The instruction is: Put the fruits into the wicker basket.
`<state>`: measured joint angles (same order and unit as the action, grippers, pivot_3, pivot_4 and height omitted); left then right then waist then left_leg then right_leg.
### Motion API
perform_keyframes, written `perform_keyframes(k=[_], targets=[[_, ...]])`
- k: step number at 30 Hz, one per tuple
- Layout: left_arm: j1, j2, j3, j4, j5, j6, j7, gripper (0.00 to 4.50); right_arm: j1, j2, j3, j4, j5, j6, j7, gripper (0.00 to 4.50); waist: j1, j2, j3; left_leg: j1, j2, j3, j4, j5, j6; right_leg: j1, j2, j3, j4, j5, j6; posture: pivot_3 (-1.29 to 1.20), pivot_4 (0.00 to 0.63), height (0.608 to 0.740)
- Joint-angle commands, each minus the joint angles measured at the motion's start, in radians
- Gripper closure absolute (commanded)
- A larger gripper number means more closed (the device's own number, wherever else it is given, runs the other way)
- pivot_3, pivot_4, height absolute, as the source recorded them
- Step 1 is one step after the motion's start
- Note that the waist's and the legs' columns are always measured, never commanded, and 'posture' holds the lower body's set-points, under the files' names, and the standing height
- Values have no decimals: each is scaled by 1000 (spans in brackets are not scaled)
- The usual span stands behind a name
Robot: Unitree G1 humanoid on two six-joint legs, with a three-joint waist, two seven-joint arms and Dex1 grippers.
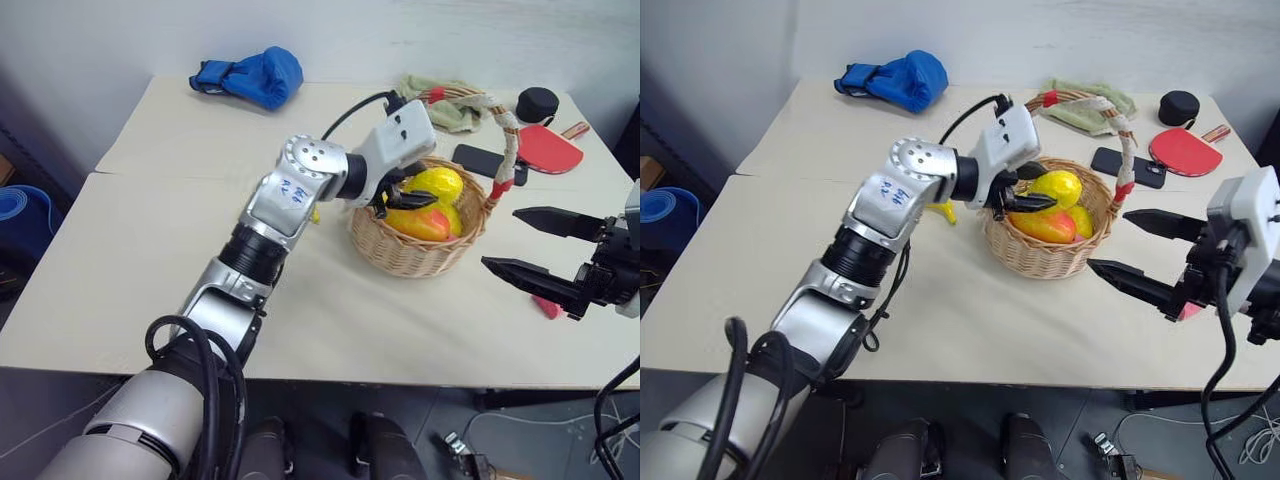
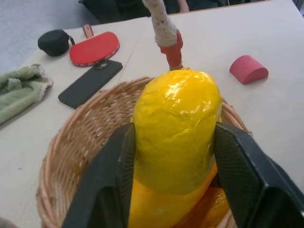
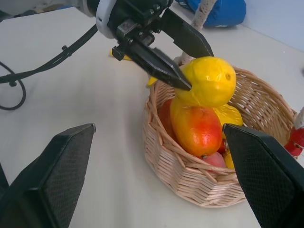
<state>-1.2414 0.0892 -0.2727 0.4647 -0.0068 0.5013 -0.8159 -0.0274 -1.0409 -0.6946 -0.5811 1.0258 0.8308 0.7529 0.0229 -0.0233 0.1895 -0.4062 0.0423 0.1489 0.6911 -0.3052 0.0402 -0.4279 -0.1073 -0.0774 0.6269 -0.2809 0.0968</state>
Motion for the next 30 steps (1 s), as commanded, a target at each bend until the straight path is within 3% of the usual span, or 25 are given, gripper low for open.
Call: perform_keyframes(k=[1, 2, 6, 12, 15, 17, 22, 30], targets=[[-50, 8, 14, 13, 22, -64, 40, 612, -13, 2, -40, 3, 30, 6, -17, 0, 0, 0, 0, 0, 0, 0, 0, 0, 0, 0, 0, 0, 0, 0, 0, 0, 150, 740], [-51, 23, 27, 10, 16, -66, 38, 307, -16, 0, -34, 9, 36, 14, -22, 0, -2, 0, 0, 0, 0, 0, 0, 0, 0, 0, -1, 0, 0, 0, 0, 0, 150, 740], [-7, 125, 103, -74, -57, -61, -38, 307, -23, 3, -19, 5, 27, -1, -18, 0, 1, -1, -1, 3, 16, 47, 3, -7, -7, -27, 8, 31, 9, 3, -9, 0, 150, 740], [110, 393, 173, -166, -173, -134, -333, 307, -24, 4, -18, -1, 38, -3, -5, 0, -31, 0, -1, 4, 11, 38, -1, -5, -11, -26, 14, 24, 12, 3, -9, 0, 150, 740], [140, 482, 180, -163, -205, -151, -432, 307, -21, 3, -19, 2, 30, -8, 5, 0, -26, 0, -1, 4, 12, 37, -1, -4, -10, -26, 14, 23, 12, 3, -9, 0, 150, 740], [126, 465, 181, -132, -203, -150, -400, 307, -23, 6, -19, 10, 29, -11, 10, 0, -10, 0, -1, 2, 12, 34, 1, -4, -9, -24, 13, 20, 11, 3, -9, 0, 150, 740], [77, 283, 181, -122, -239, -97, -291, 307, -48, 18, 8, 17, 22, -23, -15, 0, 22, 0, -1, -1, 7, 24, 8, -7, 1, -13, 7, 15, 2, 8, -1, 0, 150, 740], [103, 192, 136, -98, -186, -152, -188, 307, -11, 17, -53, -6, 44, -3, -14, 0, 0, 0, -1, -1, 5, 26, 8, -9, 6, -12, 2, 11, -1, 10, 3, 0, 150, 740]])
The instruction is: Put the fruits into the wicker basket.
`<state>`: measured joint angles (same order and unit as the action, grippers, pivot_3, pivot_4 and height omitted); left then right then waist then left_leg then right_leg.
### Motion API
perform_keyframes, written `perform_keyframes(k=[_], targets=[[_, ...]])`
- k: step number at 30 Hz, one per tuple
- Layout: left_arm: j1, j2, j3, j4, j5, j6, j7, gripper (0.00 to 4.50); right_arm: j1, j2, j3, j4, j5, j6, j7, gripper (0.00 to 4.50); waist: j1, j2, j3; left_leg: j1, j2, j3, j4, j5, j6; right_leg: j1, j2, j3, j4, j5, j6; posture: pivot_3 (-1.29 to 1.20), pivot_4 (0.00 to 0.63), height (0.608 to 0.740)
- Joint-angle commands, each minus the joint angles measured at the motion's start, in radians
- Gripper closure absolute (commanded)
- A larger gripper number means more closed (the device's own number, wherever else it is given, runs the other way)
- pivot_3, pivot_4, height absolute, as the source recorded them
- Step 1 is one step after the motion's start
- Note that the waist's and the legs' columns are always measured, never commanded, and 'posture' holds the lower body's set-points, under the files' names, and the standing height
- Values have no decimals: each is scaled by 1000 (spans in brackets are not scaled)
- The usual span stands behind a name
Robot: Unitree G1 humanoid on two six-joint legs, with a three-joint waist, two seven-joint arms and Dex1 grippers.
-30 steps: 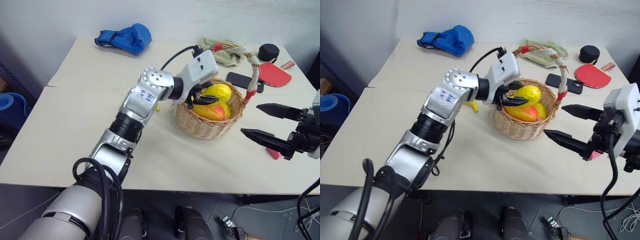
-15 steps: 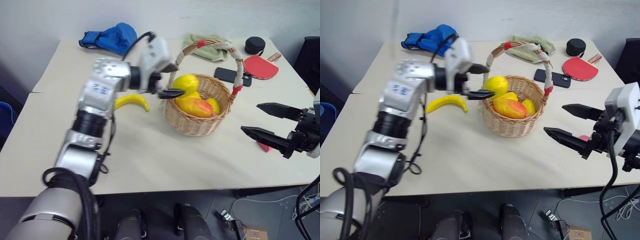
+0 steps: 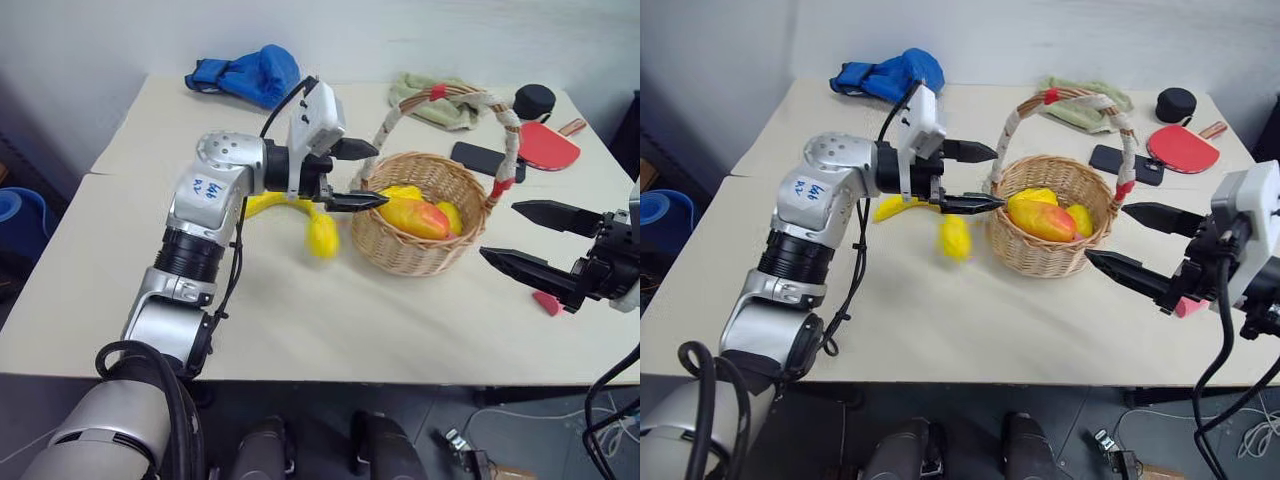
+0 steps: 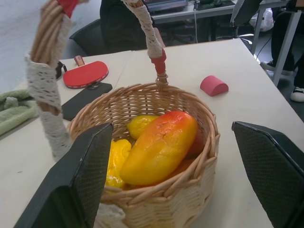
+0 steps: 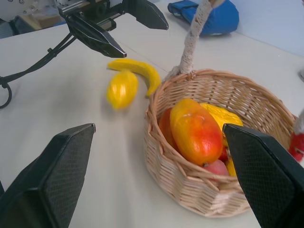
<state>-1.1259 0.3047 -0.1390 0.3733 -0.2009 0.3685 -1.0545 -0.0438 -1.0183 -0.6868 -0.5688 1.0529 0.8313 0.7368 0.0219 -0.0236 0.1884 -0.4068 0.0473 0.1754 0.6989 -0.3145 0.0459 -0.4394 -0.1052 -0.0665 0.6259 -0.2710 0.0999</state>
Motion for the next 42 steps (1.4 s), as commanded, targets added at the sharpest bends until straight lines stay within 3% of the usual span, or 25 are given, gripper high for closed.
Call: perform_keyframes(k=[1, 6, 12, 16, 19, 29, 39, 42], targets=[[-10, -23, -2, -9, 13, -28, 48, 307, 7, -7, -63, -17, 15, -4, 0, 0, 1, 0, 0, 0, 0, -1, 0, 0, 0, 0, 0, -1, 0, 0, 0, 0, 150, 740], [3, 30, 13, -23, 1, -11, 18, 307, 17, -9, -67, -31, 21, -3, 4, 0, -3, 0, 0, 1, 1, -1, 0, 1, -1, 0, 0, -1, 0, 0, -1, 0, 150, 740], [49, 238, 70, -7, -9, 18, -55, 145, 34, 2, -47, -46, 18, -11, 6, 0, -14, 0, 0, 1, 1, -1, -1, 1, -2, 0, 0, -1, 1, -1, -1, 0, 150, 740], [68, 317, 86, 25, 25, 14, -11, 145, 29, 1, -26, -46, 16, -18, 9, 0, -4, 0, 0, 1, 1, -1, 0, 1, -2, 0, -1, -1, 1, -1, -1, 0, 150, 740], [117, 387, 45, 76, 118, -175, -9, 145, 13, 1, -1, -40, 17, -22, 12, 0, -1, 0, 0, 1, 0, -1, 0, 1, -2, 0, -2, -2, 1, -1, -1, 0, 150, 740], [-40, 388, -152, 605, 404, -699, -29, 145, -43, 0, 59, -11, 3, -32, 21, 0, 2, 0, 0, 0, -1, 0, 0, 0, 0, 0, -7, -12, 0, -1, -1, 0, 150, 740], [-147, 323, -183, 834, 508, -789, 64, 145, -8, 13, 35, -55, 21, -24, -3, 0, 1, 0, 0, -1, -1, 2, 0, -3, 3, -2, -11, -21, 1, -1, -1, 0, 150, 740], [-145, 318, -181, 847, 515, -782, 62, 663, -9, 10, 33, -59, 28, -23, -9, 0, -1, 0, 0, -1, 0, 2, 0, -3, 3, -2, -11, -22, 1, -1, -1, 0, 150, 740]])
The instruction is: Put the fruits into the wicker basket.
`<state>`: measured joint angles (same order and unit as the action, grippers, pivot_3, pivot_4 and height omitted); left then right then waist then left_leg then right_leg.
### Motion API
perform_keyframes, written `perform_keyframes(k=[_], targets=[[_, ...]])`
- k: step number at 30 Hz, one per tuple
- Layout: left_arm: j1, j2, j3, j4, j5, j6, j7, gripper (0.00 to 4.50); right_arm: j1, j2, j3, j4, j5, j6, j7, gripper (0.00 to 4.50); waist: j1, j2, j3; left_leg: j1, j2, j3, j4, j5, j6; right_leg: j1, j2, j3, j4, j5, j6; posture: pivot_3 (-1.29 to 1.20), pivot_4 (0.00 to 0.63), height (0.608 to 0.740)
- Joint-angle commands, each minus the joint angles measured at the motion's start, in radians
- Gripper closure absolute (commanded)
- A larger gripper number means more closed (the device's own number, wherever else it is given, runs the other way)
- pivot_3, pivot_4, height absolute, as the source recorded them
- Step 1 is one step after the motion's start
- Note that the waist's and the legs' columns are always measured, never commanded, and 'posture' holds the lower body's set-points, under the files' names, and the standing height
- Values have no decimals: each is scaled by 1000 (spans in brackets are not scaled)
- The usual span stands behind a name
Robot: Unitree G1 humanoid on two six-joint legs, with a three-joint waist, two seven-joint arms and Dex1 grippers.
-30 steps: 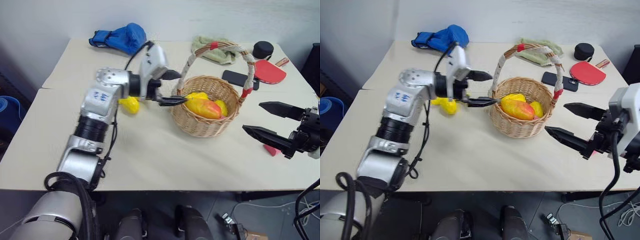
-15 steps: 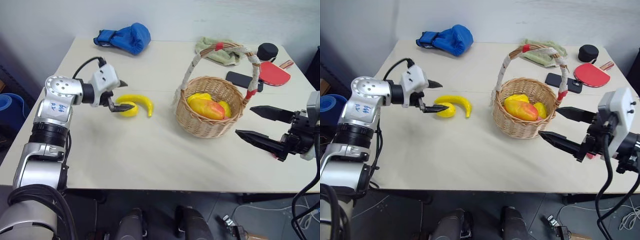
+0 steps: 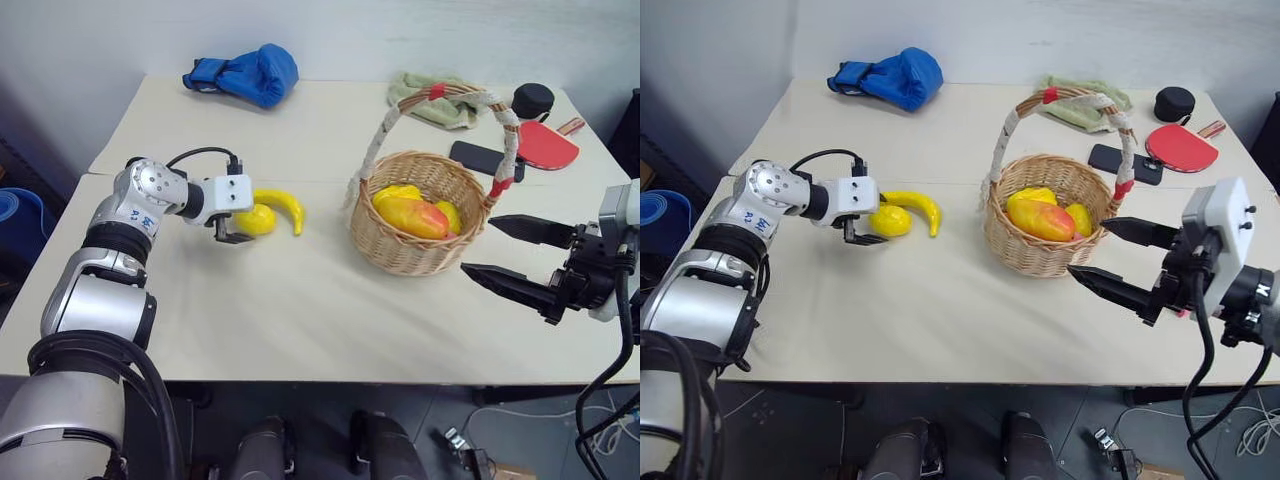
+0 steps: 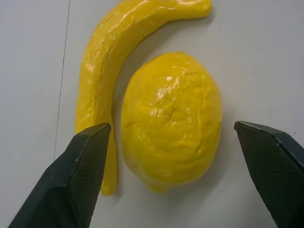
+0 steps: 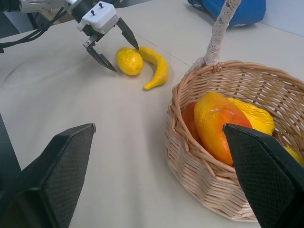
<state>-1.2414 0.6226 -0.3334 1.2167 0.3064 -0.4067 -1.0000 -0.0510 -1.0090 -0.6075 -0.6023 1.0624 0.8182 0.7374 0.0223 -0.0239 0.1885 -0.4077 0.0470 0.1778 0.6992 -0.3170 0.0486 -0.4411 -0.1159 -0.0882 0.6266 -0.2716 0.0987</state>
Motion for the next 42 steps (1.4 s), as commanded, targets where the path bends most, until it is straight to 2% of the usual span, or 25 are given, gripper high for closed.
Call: perform_keyframes(k=[1, 3, 5, 8, 10, 13, 15, 18, 22, 27, 29, 32, 38, 42], targets=[[-29, 0, 9, 7, 16, -5, 15, 967, -5, -2, -45, -25, 20, -10, -11, 0, -2, 0, 0, 0, 0, 0, 0, 0, 0, 0, 0, 0, 0, 0, 0, 0, 150, 740], [-29, 0, 4, 10, 30, -7, 28, 1584, -15, -6, -39, -20, 21, -11, -14, 0, -2, 0, 0, 0, 0, 0, 0, 0, 0, 0, 0, -1, 0, 0, 0, 0, 150, 740], [-26, -1, 6, 7, 33, -10, 23, 1911, -23, -9, -35, -17, 22, -11, -15, 0, -2, 0, 0, 0, 0, 0, 0, 0, 0, 0, 0, -1, 0, 0, 0, 0, 150, 740], [-20, -9, 33, -21, -13, -10, -66, 1927, -31, -12, -34, -14, 23, -8, -15, 0, -2, 0, 0, 0, 0, 0, 0, 0, 0, 0, 0, -1, 0, 0, 0, 0, 150, 740], [-5, -24, 78, -82, -102, 3, -206, 1928, -30, -14, -38, -15, 23, -6, -14, 0, -2, 0, 0, 0, 0, 0, 0, 0, 0, 0, 0, -1, 0, 0, 0, 0, 150, 740], [44, -57, 149, -318, -285, 173, -415, 1928, -26, -16, -47, -16, 24, -1, -16, 0, 1, 0, 0, -1, 0, 0, 0, 0, 0, -1, -1, -2, 0, 0, 0, 0, 150, 740], [68, -93, 176, -511, -356, 348, -410, 1928, -20, -16, -54, -21, 26, 3, -19, 0, 3, 0, 0, -2, 0, -1, 1, 0, 0, 0, -1, -3, 1, 0, 0, 0, 150, 740], [69, -187, 190, -738, -388, 627, -264, 1928, -9, -13, -69, -31, 32, 10, -26, 0, 2, 0, 0, -3, 0, -3, 3, 0, 1, 0, 0, -2, 1, 1, 1, 0, 150, 740], [37, -332, 187, -879, -380, 926, -43, 1928, 7, -7, -83, -43, 37, 12, -39, 0, 1, 0, 0, 0, -1, -4, 3, 0, 1, 5, 1, -1, -1, 2, 3, 0, 150, 740], [4, -484, 124, -888, -321, 1017, 153, 1928, 24, 3, -88, -60, 38, 2, -57, 0, -1, 0, 0, 2, 0, -4, 2, 0, 1, 7, 1, -1, -3, 2, 3, 0, 150, 740], [-17, -530, 113, -842, -285, 1012, 251, 1928, 29, 6, -90, -65, 39, -1, -63, 0, 1, 0, 0, 2, 0, -4, 2, 0, 1, 7, 1, -1, -4, 2, 3, 0, 150, 740], [-35, -573, 105, -810, -276, 1009, 310, 1928, 31, 9, -90, -68, 25, -8, -78, 0, 0, 0, 0, 2, -1, -4, 2, 0, 1, 7, 1, -1, -4, 2, 3, 0, 150, 740], [-46, -601, 96, -766, -280, 1013, 340, 83, 26, 5, -88, -46, -11, -11, -110, 0, 1, 0, 0, 2, 0, -4, 1, 0, 1, 7, 0, -1, -4, 1, 2, 0, 150, 740], [-48, -572, 103, -772, -285, 1017, 329, 37, 22, 0, -90, -14, -44, -12, -118, 0, 1, 0, 0, 2, 0, -4, 1, 0, 1, 7, 0, -2, -5, 1, 2, 0, 150, 740]])
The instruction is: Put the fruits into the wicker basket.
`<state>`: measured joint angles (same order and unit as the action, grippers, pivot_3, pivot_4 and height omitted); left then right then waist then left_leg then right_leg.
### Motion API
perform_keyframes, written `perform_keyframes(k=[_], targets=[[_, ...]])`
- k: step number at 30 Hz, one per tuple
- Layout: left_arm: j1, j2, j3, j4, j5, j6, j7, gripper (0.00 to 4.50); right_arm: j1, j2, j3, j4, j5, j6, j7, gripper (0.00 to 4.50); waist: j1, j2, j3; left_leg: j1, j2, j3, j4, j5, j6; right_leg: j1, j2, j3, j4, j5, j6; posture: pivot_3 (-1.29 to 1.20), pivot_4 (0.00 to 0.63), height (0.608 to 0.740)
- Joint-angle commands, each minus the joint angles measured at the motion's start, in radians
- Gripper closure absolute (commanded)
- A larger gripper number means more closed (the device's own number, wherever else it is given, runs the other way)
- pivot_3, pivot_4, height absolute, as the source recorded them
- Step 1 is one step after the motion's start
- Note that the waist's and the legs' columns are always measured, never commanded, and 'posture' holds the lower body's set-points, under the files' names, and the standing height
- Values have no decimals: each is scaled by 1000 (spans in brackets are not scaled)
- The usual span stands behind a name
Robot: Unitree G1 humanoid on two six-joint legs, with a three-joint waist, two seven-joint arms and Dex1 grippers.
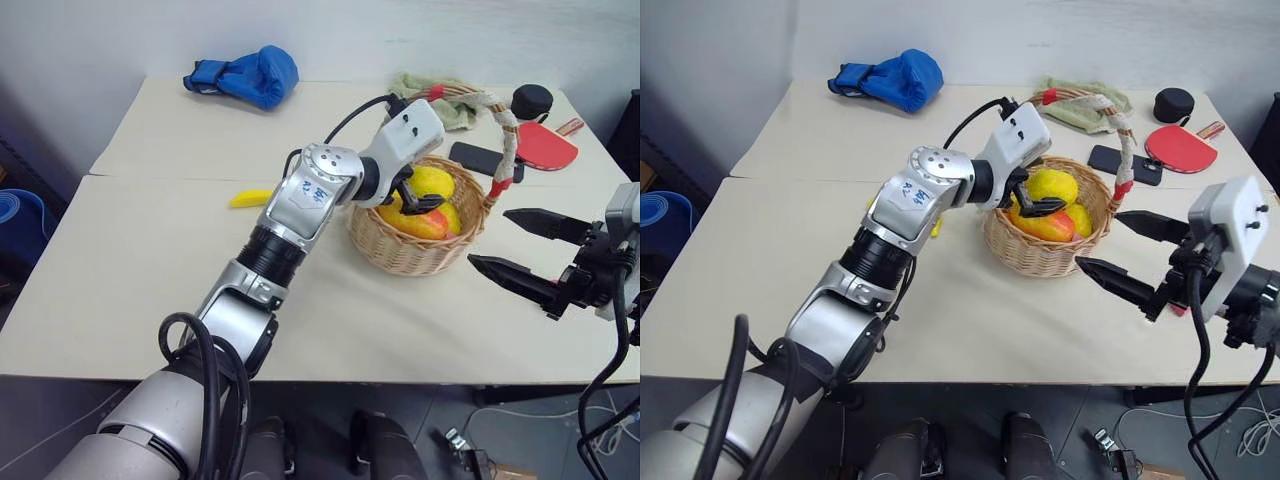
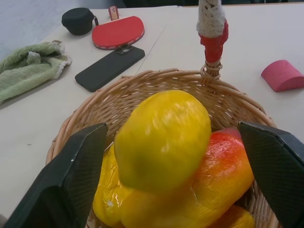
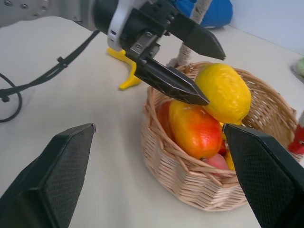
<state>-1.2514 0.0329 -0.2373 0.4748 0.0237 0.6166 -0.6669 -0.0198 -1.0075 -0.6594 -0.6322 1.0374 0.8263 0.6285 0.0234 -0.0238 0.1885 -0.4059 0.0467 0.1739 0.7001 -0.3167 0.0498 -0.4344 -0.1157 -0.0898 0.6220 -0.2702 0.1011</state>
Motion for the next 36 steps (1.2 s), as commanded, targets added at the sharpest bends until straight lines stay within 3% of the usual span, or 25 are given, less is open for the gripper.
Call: perform_keyframes(k=[1, 5, 10, 13, 16, 20, 24, 30, 36], targets=[[-36, 27, 10, -40, -9, -2, -13, 37, -11, -1, -38, 17, -21, -21, -8, 0, -1, 0, 0, 0, 0, 0, 0, 0, 0, 0, 0, 0, 0, 0, 0, 0, 150, 740], [-20, 93, 66, -124, -84, 13, -88, 37, -12, -2, -37, 14, -22, -17, -1, 0, -1, 0, 0, 0, 0, 0, 0, 0, 0, -1, 0, 0, 0, 0, 0, 0, 150, 740], [53, 333, 148, -199, -235, -40, -382, 37, -15, -7, -28, 18, -26, -16, 11, 0, -16, 2, -1, 1, 1, 1, -1, 0, -3, -2, 0, 0, 3, -1, -2, 0, 150, 740], [88, 508, 121, -45, -195, -309, -605, 37, -17, -10, -26, 20, -30, -15, 17, 0, -20, 2, -1, 1, 1, 1, -1, 1, -4, -2, 1, -1, 5, -2, -4, 0, 150, 740], [51, 587, 38, 211, -59, -635, -651, 37, -13, -6, -27, 13, -29, -12, 18, 0, -18, 2, -1, 1, 1, 1, -1, 1, -5, -2, 0, -2, 5, -3, -5, 0, 150, 740], [-69, 555, -50, 561, 115, -910, -517, 37, -6, -3, -31, -3, -22, -7, 15, 0, 7, 1, -1, -1, 0, 0, 0, 0, -2, -2, -1, -3, 3, -2, -4, 0, 150, 740], [-129, 497, -132, 741, 259, -1053, -385, 37, 4, -4, -48, -21, -12, 2, 11, 0, 10, 1, -1, -4, -2, 0, 0, -3, 3, -2, -3, -3, 0, 0, 1, 0, 150, 740], [-172, 395, -209, 857, 416, -1000, -90, 37, 69, 22, -116, -82, 16, 19, -11, 0, -2, 0, 0, -6, -2, 3, 1, -5, 5, -4, -5, -9, -1, 3, 4, 0, 150, 740], [-179, 334, -211, 888, 475, -928, 18, 37, 99, 41, -140, -107, 37, 15, -35, 0, 0, 0, 0, -6, -4, 3, 1, -5, 7, -5, -11, -16, 0, 3, 4, 0, 150, 740]])
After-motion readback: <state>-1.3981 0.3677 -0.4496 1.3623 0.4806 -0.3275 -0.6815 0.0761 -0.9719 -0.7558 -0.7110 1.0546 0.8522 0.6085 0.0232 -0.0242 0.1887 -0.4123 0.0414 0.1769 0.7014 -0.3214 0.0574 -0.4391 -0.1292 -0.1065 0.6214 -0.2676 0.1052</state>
